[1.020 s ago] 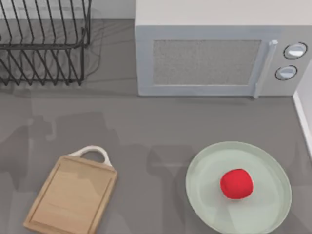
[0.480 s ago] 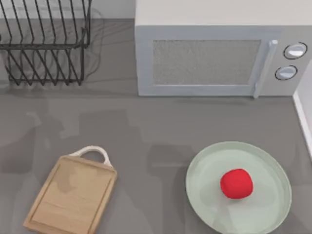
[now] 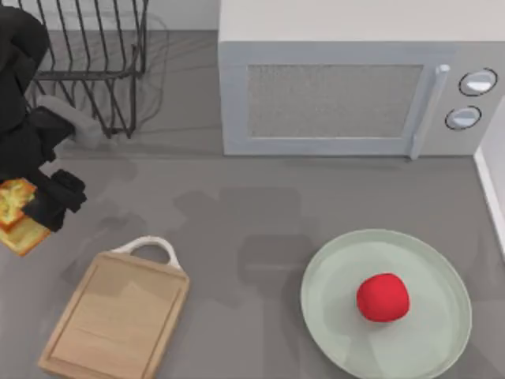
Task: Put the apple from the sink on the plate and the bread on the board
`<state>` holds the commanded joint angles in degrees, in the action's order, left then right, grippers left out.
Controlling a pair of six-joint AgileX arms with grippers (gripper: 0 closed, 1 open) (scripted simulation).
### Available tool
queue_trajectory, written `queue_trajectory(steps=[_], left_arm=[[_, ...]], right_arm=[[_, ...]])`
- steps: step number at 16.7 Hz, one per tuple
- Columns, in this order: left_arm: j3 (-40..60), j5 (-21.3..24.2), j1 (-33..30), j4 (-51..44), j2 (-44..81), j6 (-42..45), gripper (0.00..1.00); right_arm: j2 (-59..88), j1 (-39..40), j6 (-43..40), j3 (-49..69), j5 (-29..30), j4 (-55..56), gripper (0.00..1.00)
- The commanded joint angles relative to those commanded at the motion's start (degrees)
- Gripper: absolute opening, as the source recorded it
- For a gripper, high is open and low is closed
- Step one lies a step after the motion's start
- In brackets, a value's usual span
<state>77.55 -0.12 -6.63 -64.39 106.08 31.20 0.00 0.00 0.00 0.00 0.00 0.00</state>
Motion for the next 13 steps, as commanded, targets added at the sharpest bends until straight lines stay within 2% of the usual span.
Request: queue_trajectory(steps=[4,7,10,13], left_arm=[[-4.1,0.1,-7.9,1.6,-1.8,-24.9,0.0],[-6.6,0.0,-13.0,3.1,-3.5,-40.0,0.0],[-8.5,-0.3,-16.7,4.5,-5.2,-49.9,0.0],[-9.4,-0.5,-18.6,5.4,-6.2,-54.4,0.0]], right_arm=[[0.0,0.0,0.0,0.0,0.0,0.0,1.0],[0.0,0.0,0.0,0.0,0.0,0.0,1.0],[0.0,0.0,0.0,0.0,0.0,0.0,1.0],[0.0,0.0,0.0,0.0,0.0,0.0,1.0]])
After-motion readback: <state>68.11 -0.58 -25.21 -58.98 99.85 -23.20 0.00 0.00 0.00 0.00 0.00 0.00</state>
